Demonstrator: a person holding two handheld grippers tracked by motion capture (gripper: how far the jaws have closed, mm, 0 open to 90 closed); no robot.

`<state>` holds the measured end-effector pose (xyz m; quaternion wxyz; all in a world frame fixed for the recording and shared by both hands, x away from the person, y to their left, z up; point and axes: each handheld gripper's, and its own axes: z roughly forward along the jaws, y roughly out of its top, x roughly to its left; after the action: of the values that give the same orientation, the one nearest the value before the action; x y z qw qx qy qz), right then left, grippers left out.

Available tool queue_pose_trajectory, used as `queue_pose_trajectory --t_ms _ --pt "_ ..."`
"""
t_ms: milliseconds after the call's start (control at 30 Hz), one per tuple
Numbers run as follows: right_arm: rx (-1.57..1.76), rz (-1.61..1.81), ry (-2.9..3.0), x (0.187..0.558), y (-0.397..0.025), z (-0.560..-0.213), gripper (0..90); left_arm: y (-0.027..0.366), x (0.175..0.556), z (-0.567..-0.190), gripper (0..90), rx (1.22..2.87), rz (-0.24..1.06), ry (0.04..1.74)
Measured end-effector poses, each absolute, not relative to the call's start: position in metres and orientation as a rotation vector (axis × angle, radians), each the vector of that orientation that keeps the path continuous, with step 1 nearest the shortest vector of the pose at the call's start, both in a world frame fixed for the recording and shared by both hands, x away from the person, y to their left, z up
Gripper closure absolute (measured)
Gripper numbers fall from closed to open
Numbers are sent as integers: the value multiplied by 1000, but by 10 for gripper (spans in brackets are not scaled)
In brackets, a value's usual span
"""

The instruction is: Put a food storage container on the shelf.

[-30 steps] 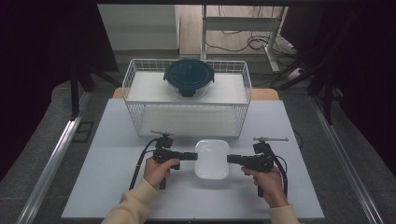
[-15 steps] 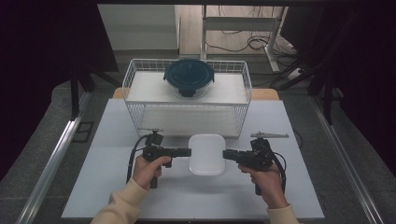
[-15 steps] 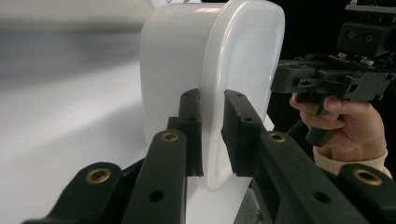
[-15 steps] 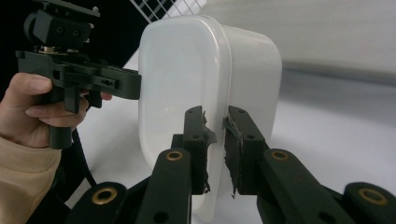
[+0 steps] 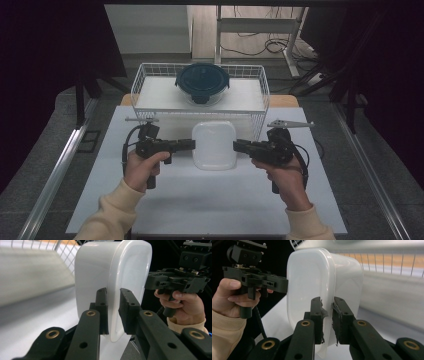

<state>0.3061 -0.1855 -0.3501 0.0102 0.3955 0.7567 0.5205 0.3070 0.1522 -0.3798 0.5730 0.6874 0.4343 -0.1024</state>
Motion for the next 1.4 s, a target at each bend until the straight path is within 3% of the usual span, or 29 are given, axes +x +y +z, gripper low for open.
queue_pose_trajectory --t_ms 867,1400 --pt "1063 1702 2311 340 -158 -239 786 180 337 -263 781 1610 -104 962" --pt "1077 1751 2314 384 -145 -210 787 193 376 -225 780 1621 -96 1003"
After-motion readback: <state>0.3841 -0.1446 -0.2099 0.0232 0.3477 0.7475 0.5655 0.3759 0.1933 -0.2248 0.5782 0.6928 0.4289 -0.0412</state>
